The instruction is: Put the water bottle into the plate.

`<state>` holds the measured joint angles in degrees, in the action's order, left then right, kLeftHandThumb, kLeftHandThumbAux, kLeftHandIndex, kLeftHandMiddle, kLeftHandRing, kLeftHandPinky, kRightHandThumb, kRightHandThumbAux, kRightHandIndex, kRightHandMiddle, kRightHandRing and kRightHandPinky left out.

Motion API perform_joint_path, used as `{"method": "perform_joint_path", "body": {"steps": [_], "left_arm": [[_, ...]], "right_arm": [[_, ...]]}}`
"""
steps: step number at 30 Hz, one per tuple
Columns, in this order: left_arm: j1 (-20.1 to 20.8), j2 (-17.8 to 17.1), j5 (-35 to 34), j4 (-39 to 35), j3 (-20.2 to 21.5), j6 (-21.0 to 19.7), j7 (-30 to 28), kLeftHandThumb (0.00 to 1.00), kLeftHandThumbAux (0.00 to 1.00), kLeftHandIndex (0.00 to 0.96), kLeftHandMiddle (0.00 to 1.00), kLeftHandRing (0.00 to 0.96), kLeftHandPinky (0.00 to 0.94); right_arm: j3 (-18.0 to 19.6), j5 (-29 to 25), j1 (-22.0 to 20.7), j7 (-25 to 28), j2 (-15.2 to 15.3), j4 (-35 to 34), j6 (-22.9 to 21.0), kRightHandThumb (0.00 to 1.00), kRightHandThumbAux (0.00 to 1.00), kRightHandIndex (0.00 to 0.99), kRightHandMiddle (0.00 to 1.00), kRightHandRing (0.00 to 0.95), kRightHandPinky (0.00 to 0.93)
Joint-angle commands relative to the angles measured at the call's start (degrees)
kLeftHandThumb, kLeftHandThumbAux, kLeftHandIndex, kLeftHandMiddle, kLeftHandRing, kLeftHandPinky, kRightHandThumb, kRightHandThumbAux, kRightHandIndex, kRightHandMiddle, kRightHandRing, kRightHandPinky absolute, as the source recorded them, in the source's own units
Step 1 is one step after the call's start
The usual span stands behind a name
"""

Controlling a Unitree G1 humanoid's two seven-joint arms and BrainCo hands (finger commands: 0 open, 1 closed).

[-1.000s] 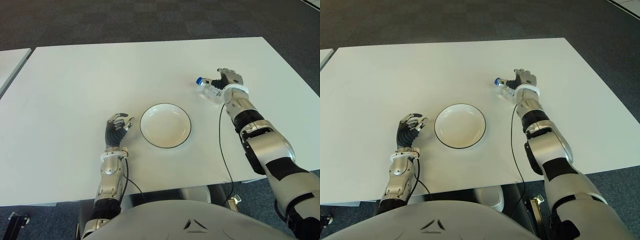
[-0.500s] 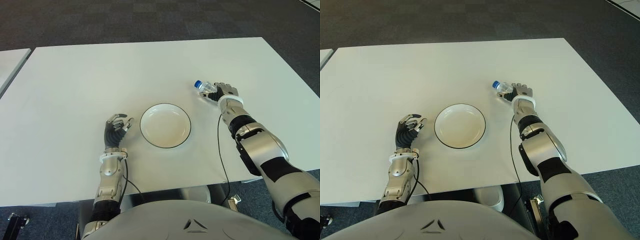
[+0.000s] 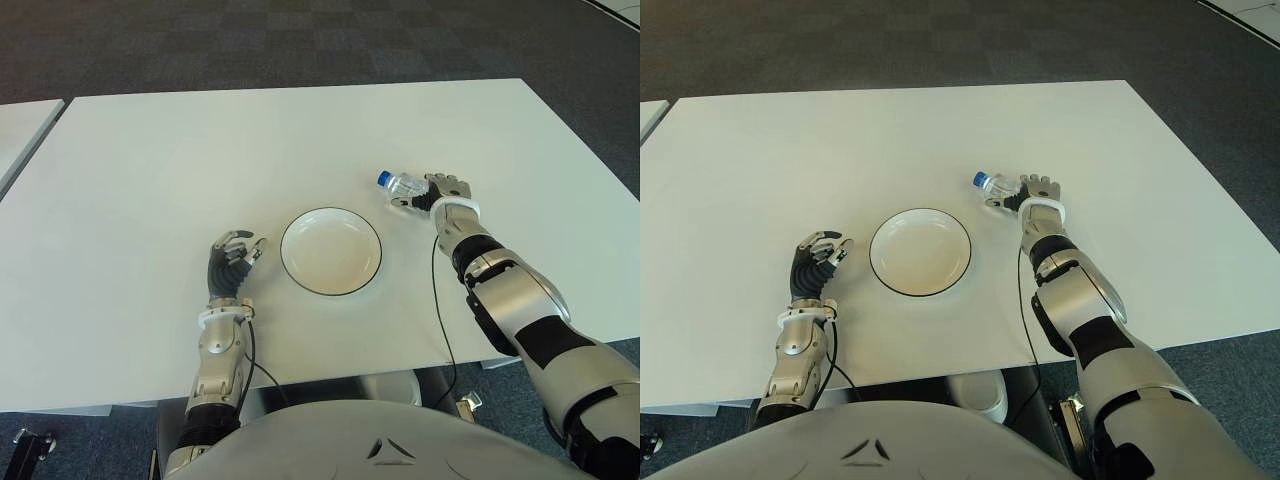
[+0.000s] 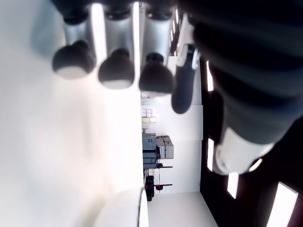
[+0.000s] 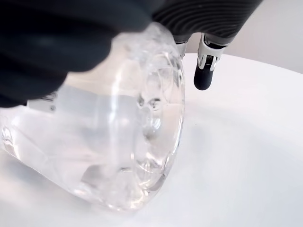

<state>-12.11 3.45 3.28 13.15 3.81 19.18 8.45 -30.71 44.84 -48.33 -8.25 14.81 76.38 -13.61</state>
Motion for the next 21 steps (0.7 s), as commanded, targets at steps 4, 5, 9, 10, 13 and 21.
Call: {"method": "perform_joint_path", "body": {"steps": [4,5,9,10,13,21], "left_arm": [[-0.5,0.4,0.0,-1.4,0.1,-2.1,0.7,0.702,0.718,0.437,0.850,0.859,0.854],[-0.5,0.4,0.0,-1.6,0.1,-2.2,0.7,0.702,0.718,0.437,0.849,0.858,0.853],[-0.7,0.4,0.0,-1.9,0.0,-2.5,0.6,0.702,0.718,0.437,0.848,0.856,0.853],[-0.7,0.3,0.0,-2.0,0.0,-2.5,0.5,0.702,0.719,0.437,0.849,0.855,0.852],[-0.7,-0.1,0.1,-1.4,0.0,-1.9,0.1,0.701,0.719,0.437,0.851,0.853,0.841],[-0.5,-0.5,-0.1,-0.9,0.2,-1.3,0.1,0.700,0.719,0.437,0.855,0.854,0.837]], "right_arm": [[-3.8,1.4,8.1,5.5,-2.5,3.3,-1.0,0.642,0.282,0.000,0.000,0.000,0.000],[-4.1,1.5,8.6,5.4,-2.4,3.5,-0.8,0.646,0.293,0.000,0.000,0.000,0.000],[-4.9,1.8,9.8,5.6,-2.3,3.9,-0.7,0.655,0.324,0.000,0.000,0.000,0.000],[-5.0,1.9,9.8,5.7,-2.3,3.9,-0.7,0.659,0.335,0.000,0.000,0.000,0.000],[-5.6,2.2,9.4,5.8,-2.4,3.9,-1.3,0.663,0.360,0.000,0.000,0.000,0.000],[-5.6,1.9,9.4,2.5,-2.7,3.6,-1.8,0.653,0.420,0.195,0.082,0.080,0.193]]}}
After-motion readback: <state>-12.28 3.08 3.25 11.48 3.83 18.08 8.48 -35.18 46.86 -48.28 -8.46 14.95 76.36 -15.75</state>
